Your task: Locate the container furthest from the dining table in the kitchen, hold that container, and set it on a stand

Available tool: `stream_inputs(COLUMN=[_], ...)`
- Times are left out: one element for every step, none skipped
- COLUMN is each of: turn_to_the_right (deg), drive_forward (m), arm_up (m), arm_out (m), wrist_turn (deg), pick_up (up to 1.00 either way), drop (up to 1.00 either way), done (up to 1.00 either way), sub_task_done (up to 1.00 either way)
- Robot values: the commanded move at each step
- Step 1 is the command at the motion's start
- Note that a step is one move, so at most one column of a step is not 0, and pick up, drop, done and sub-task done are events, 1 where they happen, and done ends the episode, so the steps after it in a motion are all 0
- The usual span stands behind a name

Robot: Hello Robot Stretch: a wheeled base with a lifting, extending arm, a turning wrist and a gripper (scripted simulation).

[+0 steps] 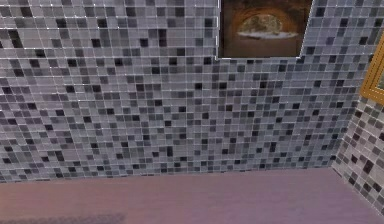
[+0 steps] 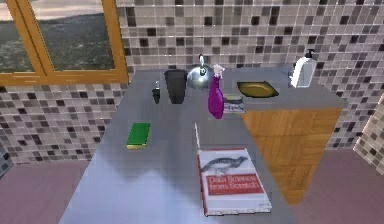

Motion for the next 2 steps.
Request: stream_inputs(turn_to_the_right=[0.0,0.0], drive_forward=[0.00,0.00], arm_up=[0.50,0.38], arm_out=[0.00,0.00], wrist_turn=[0.0,0.0], pick_up=[0.00,0.00], drop=[0.00,0.00], done=[0.00,0.00], sub_task_done=[0.00,0.00])
